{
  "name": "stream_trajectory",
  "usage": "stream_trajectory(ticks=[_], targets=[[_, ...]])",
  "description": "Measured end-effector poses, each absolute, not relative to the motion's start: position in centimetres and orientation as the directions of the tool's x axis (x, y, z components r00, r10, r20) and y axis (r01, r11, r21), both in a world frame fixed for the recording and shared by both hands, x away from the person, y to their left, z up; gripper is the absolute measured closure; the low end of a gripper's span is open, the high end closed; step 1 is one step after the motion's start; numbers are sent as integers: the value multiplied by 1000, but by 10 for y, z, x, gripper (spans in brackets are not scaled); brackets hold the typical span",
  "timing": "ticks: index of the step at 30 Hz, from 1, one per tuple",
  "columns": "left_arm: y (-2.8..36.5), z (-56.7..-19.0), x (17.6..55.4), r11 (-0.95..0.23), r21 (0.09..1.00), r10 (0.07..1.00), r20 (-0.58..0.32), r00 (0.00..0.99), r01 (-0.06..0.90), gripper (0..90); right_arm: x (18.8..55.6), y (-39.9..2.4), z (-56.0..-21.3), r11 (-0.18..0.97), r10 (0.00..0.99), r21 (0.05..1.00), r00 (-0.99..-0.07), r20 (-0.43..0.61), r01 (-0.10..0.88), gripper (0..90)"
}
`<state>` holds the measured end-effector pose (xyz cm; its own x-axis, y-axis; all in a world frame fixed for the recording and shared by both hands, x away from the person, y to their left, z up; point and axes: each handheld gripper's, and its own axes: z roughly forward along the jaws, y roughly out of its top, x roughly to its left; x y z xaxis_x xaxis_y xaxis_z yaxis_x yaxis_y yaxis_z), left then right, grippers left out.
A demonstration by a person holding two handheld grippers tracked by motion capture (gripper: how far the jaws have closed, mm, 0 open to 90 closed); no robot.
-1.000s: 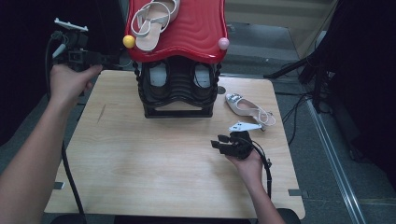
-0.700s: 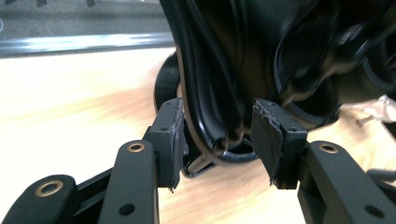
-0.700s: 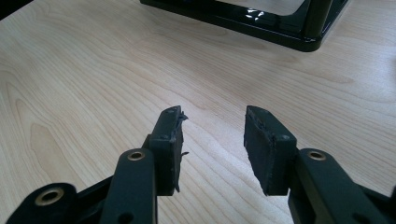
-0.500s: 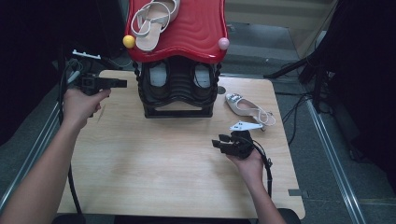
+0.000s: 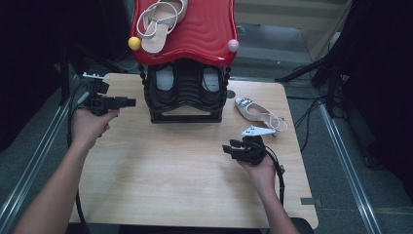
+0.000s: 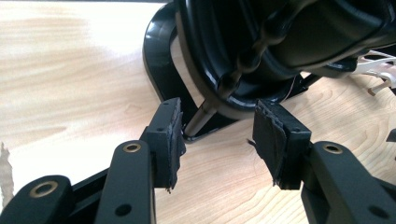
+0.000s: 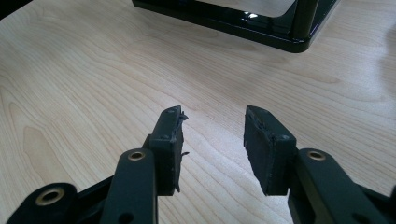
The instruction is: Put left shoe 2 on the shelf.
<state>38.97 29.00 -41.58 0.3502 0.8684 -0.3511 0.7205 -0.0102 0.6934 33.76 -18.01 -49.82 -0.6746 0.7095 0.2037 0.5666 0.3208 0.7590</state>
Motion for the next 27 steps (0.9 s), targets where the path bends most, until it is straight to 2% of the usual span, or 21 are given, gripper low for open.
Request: stream_trajectory(ticks=[9,12,27], targets=[[289,-447,374,-39,686,875,-328,357,726,520,339,-181,-499,318,713,759,-671,204,568,588],[288,-455,370,-27,685,868,-346,358,728,517,339,-182,-499,314,715,759,-668,207,570,589],[272,-481,342,-64,677,858,-339,387,734,509,344,-190,-499,303,725,756,-655,212,580,632]])
